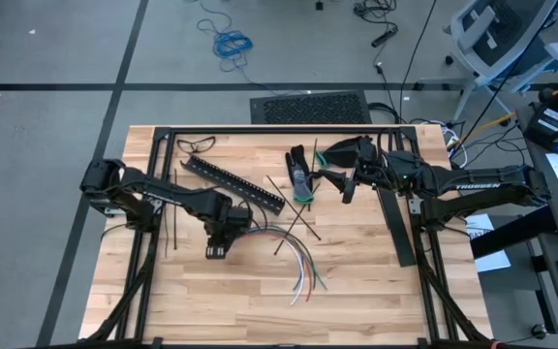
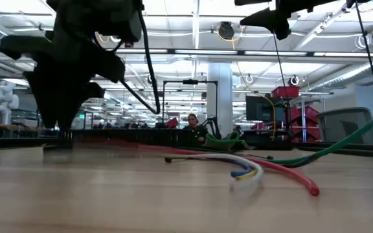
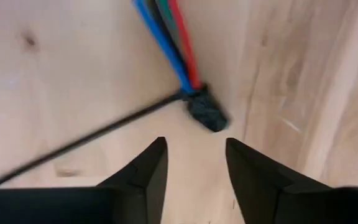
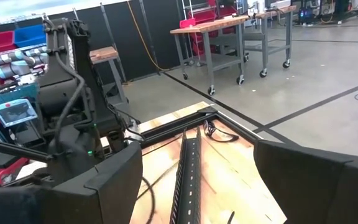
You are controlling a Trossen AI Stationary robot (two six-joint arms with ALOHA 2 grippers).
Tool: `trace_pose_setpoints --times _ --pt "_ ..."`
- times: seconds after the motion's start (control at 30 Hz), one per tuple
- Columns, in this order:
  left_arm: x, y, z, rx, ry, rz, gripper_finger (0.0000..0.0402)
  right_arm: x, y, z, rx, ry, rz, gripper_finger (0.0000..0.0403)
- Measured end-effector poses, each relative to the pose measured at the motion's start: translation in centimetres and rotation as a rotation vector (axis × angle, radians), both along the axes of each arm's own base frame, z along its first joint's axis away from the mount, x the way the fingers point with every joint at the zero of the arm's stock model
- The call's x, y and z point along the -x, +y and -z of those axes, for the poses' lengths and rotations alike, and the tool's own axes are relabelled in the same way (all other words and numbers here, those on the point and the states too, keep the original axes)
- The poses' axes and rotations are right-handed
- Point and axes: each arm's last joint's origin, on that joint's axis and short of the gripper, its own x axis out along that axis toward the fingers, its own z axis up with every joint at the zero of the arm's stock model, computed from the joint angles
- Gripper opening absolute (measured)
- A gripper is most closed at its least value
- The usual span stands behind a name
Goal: Ziptie cables
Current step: Wrap the cable wires with the black zip tie, then prepare the black cable duct
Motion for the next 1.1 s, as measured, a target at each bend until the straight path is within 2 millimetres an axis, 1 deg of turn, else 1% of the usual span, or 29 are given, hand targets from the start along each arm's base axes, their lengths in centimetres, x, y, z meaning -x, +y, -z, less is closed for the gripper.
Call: trace_pose_setpoints --times 0.13,0.2,0.33,0.4,0.47,0.53,0.63,0.77,0.87,1.0,1.1 --pt "-0.1 0.2 -0.3 0.054 0.005 -0.043 0.0196 0.0 0.0 0.0 -0.001 0.000 0.000 0.0297" --pt "0.1 0.3 -0.7 0.027 0.024 -0.021 0.0211 0.0 0.0 0.0 -0.001 0.000 0.000 0.0297" --pt "0.3 1.6 -2.4 -0.232 0.073 0.068 0.0225 0.0 0.0 0.0 -0.001 0.002 0.000 0.0297" --pt "-0.3 2.6 -3.4 -0.332 0.019 0.113 0.0226 0.0 -0.1 0.0 0.002 0.002 0.002 0.0297" --pt "-0.5 3.7 -4.2 -0.373 -0.014 0.164 0.0226 0.0 -0.1 0.0 0.001 0.005 0.005 0.0297" --pt "-0.5 5.0 -4.3 -0.378 0.000 0.229 0.0226 0.0 -0.1 0.0 0.001 0.006 0.006 0.0297" --pt "0.3 7.3 -4.0 -0.371 0.076 0.287 0.0226 0.0 -0.1 0.1 -0.001 0.007 0.006 0.0297" --pt "0.8 10.2 -3.8 -0.364 0.088 0.304 0.0226 0.0 -0.1 0.1 -0.001 0.010 0.006 0.0297" --pt "0.9 12.1 -3.8 -0.365 0.053 0.306 0.0226 0.0 -0.1 0.1 -0.001 0.013 0.009 0.0297" --pt "1.3 13.7 -3.7 -0.318 0.024 0.343 0.0226 0.0 -0.1 0.1 -0.001 0.014 0.009 0.0297" --pt "1.7 14.5 -3.4 -0.286 0.025 0.356 0.0226 0.0 -0.1 0.1 -0.001 0.014 0.009 0.0297"
